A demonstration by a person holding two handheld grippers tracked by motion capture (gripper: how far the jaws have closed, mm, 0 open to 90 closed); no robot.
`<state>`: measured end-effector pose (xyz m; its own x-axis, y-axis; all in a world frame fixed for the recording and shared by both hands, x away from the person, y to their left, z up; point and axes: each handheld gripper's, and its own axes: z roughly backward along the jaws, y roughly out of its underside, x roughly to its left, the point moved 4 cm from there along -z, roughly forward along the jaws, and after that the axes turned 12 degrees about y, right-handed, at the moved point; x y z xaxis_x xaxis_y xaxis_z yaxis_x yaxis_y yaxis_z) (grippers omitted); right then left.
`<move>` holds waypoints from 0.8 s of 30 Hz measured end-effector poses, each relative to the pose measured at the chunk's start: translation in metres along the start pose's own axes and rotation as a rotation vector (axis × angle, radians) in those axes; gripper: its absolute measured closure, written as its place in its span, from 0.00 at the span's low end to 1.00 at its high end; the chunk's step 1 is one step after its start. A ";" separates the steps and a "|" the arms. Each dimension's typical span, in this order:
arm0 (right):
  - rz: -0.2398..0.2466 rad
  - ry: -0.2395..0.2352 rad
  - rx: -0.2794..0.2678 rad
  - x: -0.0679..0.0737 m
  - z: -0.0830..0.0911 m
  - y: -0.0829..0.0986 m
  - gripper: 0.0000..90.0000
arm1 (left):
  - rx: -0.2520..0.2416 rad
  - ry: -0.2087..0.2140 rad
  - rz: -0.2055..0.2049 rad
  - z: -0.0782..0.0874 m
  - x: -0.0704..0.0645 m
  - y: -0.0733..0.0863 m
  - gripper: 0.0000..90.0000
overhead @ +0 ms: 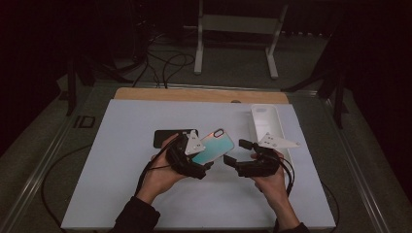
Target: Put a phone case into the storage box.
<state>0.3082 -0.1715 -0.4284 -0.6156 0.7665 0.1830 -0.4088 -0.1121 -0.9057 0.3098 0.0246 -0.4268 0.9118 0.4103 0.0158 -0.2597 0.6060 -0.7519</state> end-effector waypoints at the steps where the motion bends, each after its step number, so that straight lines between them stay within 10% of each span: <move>1: -0.007 -0.002 0.001 0.000 -0.001 0.000 0.14 | -0.007 0.006 -0.004 0.000 -0.002 -0.002 0.19; 15: -0.148 -0.084 0.047 0.006 -0.007 -0.004 0.73 | -0.004 0.034 -0.047 -0.006 -0.016 -0.007 0.19; 24: -0.143 -0.120 0.050 0.013 -0.006 -0.005 0.94 | 0.033 0.031 -0.039 -0.018 -0.017 -0.003 0.18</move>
<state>0.3064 -0.1570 -0.4243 -0.6234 0.6965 0.3552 -0.5287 -0.0409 -0.8478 0.3011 0.0036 -0.4365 0.9307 0.3649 0.0244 -0.2333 0.6439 -0.7287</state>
